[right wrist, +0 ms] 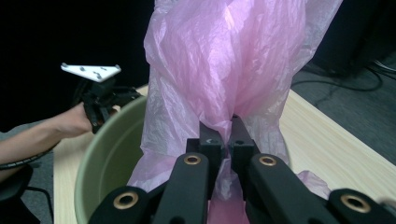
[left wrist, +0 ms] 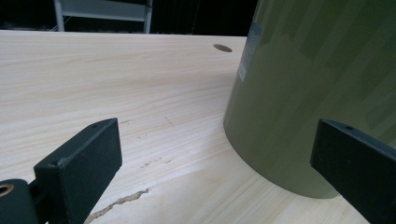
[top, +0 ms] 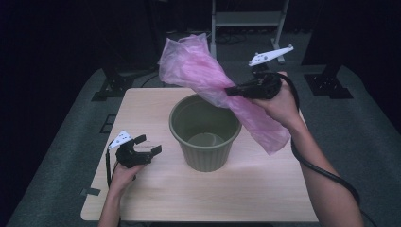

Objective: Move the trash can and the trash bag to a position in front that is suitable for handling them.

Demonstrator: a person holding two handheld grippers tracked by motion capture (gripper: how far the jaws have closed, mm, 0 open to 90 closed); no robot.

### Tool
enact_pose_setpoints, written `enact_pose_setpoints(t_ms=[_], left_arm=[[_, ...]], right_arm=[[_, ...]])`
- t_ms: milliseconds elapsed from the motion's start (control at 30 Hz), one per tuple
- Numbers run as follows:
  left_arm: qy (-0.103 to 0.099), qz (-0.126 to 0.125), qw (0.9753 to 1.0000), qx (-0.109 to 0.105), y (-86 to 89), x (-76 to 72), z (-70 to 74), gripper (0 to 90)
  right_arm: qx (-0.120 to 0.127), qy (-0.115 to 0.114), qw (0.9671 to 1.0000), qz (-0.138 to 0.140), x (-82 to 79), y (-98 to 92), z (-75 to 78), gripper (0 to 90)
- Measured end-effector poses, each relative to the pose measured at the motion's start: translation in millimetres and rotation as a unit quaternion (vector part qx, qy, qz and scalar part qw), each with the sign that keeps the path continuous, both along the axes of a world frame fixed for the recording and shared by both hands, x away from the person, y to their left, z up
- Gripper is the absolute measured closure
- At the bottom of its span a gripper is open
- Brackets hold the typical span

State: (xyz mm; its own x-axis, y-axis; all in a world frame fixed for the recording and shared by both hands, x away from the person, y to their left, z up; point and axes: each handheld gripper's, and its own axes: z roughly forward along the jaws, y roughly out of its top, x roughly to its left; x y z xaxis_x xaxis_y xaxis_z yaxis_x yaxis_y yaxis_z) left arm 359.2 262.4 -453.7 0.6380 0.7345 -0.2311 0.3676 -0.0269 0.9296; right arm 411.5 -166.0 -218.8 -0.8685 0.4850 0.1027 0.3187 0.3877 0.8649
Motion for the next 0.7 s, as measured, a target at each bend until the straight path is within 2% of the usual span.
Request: enact_pose_setpoints(t_ms=[67,100,133,333,700], left_arm=[[-0.001,0.000,1.0000,0.000,0.1,-0.4,0.3,0.8],[-0.001,0.000,1.0000,0.000,0.1,-0.4,0.3,0.8],[-0.001,0.001,1.0000,-0.002,0.4,-0.6,0.5,0.8],[-0.001,0.001,1.0000,-0.005,1.1,-1.0,0.3,0.7],[-0.004,0.007,0.9999,-0.012,6.9,-2.0,2.1,0.8]], right_arm=[[0.000,0.000,1.0000,0.010,3.2,11.5,0.6,88.3],[0.000,0.000,1.0000,0.010,3.2,11.5,0.6,88.3],[0.001,-0.001,0.9998,0.022,6.5,24.7,1.3,88.3],[0.002,-0.003,0.9988,0.049,13.5,57.9,5.1,88.3],[0.007,-0.005,0.9953,0.096,29.8,118.4,8.8,88.2]])
